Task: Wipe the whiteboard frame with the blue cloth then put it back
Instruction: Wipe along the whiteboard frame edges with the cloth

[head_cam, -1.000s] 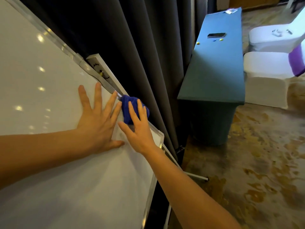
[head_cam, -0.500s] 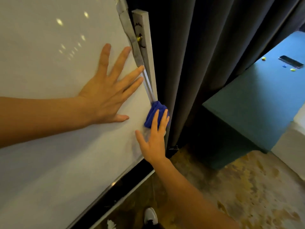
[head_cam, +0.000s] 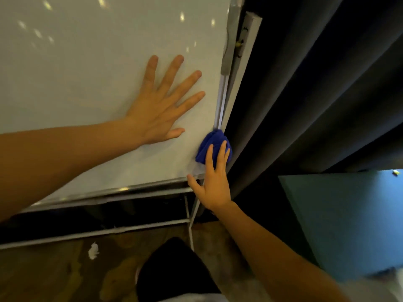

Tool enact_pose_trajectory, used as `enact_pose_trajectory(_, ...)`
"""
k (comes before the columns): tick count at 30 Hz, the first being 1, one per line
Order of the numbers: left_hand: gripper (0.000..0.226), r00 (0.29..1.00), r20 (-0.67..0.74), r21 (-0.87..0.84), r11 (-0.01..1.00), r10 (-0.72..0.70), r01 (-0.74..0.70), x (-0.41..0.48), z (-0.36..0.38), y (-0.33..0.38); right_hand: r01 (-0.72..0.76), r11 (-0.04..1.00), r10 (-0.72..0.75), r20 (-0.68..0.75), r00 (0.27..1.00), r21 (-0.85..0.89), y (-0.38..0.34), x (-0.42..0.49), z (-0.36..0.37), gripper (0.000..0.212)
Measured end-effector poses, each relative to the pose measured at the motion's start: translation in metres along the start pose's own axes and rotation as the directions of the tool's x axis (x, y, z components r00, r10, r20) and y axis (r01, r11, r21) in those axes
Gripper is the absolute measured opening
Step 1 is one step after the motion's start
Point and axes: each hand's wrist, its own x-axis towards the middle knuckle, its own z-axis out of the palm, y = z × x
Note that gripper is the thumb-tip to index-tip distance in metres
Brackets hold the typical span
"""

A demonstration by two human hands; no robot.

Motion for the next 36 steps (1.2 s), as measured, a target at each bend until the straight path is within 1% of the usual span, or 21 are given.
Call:
enact_pose_trajectory(3, 0.099, 0.983, 0.05, -0.012, 0.984, -0.175, 0.176, -0.018, -0.005, 0.029, 0.099, 0.991, -0.09, 0.099, 0.991, -0.087, 0.015, -0.011, -0.015, 0.094)
enact_pose_trajectory(6, 0.098, 0.93, 0.091, -0.066, 0.929, -0.357, 0.363, -0.023, -0.011, 0.06, 0.22, 0.965, -0.194, 0.179, 0.964, -0.14, 0.032, -0.019, -0.033, 0.092)
enact_pose_trajectory(8, 0.097, 0.883, 0.096, -0.124, 0.875, -0.46, 0.469, -0.021, -0.014, 0.08, 0.336, 0.926, -0.288, 0.251, 0.924, -0.173, 0.045, -0.022, -0.041, 0.092)
enact_pose_trajectory(10, 0.096, 0.851, 0.078, -0.167, 0.834, -0.52, 0.525, -0.018, -0.014, 0.089, 0.43, 0.879, -0.358, 0.309, 0.881, -0.206, 0.056, -0.02, -0.045, 0.093)
enact_pose_trajectory(11, 0.096, 0.834, 0.062, -0.167, 0.818, -0.549, 0.551, -0.016, -0.013, 0.094, 0.493, 0.843, -0.406, 0.346, 0.846, -0.217, 0.063, -0.015, -0.048, 0.094)
enact_pose_trajectory(14, 0.094, 0.786, 0.05, -0.134, 0.776, -0.616, 0.616, -0.009, -0.013, 0.096, 0.692, 0.68, -0.548, 0.459, 0.699, -0.243, 0.082, 0.005, -0.055, 0.095)
enact_pose_trajectory(17, 0.092, 0.713, 0.052, -0.126, 0.704, -0.699, 0.699, -0.005, -0.015, 0.108, 0.862, 0.459, -0.639, 0.594, 0.489, -0.215, 0.093, 0.019, -0.066, 0.092)
enact_pose_trajectory(18, 0.091, 0.698, 0.064, -0.121, 0.689, -0.713, 0.715, -0.002, -0.016, 0.113, 0.888, 0.404, -0.644, 0.622, 0.446, -0.219, 0.096, 0.025, -0.067, 0.092)
enact_pose_trajectory(21, 0.087, 0.641, 0.142, -0.104, 0.633, -0.754, 0.767, 0.005, -0.023, 0.125, 0.933, 0.27, -0.606, 0.71, 0.358, -0.239, 0.1, 0.039, -0.078, 0.095)
enact_pose_trajectory(22, 0.085, 0.612, 0.168, -0.107, 0.603, -0.772, 0.79, 0.006, -0.027, 0.13, 0.955, 0.183, -0.612, 0.733, 0.297, -0.233, 0.099, 0.041, -0.082, 0.095)
enact_pose_trajectory(24, 0.084, 0.542, 0.202, -0.114, 0.53, -0.816, 0.841, 0.009, -0.034, 0.142, 0.98, -0.044, -0.613, 0.779, 0.128, -0.196, 0.094, 0.046, -0.089, 0.091)
enact_pose_trajectory(25, 0.083, 0.527, 0.225, -0.127, 0.512, -0.82, 0.85, 0.011, -0.035, 0.146, 0.976, -0.112, -0.601, 0.795, 0.081, -0.184, 0.088, 0.05, -0.089, 0.09)
enact_pose_trajectory(27, 0.078, 0.452, 0.263, -0.129, 0.433, -0.853, 0.892, 0.013, -0.044, 0.165, 0.956, -0.27, -0.549, 0.834, -0.054, -0.115, 0.071, 0.062, -0.093, 0.088)
enact_pose_trajectory(28, 0.075, 0.403, 0.278, -0.156, 0.373, -0.872, 0.915, 0.011, -0.047, 0.172, 0.939, -0.336, -0.515, 0.849, -0.118, -0.073, 0.064, 0.067, -0.094, 0.086)
enact_pose_trajectory(29, 0.072, 0.32, 0.295, -0.202, 0.268, -0.9, 0.942, 0.005, -0.049, 0.18, 0.908, -0.417, -0.475, 0.859, -0.192, -0.028, 0.056, 0.073, -0.096, 0.083)
enact_pose_trajectory(30, 0.071, 0.196, 0.314, -0.255, 0.116, -0.929, 0.96, -0.003, -0.053, 0.19, 0.862, -0.507, -0.431, 0.862, -0.266, 0.013, 0.046, 0.077, -0.097, 0.081)
enact_pose_trajectory(31, 0.072, 0.05, 0.341, -0.302, -0.059, -0.939, 0.952, -0.011, -0.055, 0.199, 0.812, -0.583, -0.388, 0.863, -0.323, 0.042, 0.037, 0.079, -0.098, 0.079)
enact_pose_trajectory(33, 0.076, -0.244, 0.397, -0.312, -0.38, -0.885, 0.871, -0.029, -0.057, 0.217, 0.739, -0.668, -0.321, 0.863, -0.391, 0.086, 0.019, 0.079, -0.095, 0.074)
enact_pose_trajectory(34, 0.078, -0.372, 0.414, -0.299, -0.51, -0.831, 0.807, -0.039, -0.058, 0.229, 0.711, -0.695, -0.288, 0.864, -0.412, 0.107, 0.008, 0.076, -0.093, 0.069)
enact_pose_trajectory(35, 0.078, -0.477, 0.426, -0.296, -0.617, -0.768, 0.729, -0.049, -0.059, 0.242, 0.684, -0.717, -0.255, 0.863, -0.436, 0.133, -0.003, 0.072, -0.091, 0.063)
enact_pose_trajectory(36, 0.077, -0.559, 0.438, -0.303, -0.701, -0.704, 0.646, -0.057, -0.059, 0.256, 0.653, -0.74, -0.229, 0.853, -0.47, 0.162, -0.014, 0.07, -0.088, 0.057)
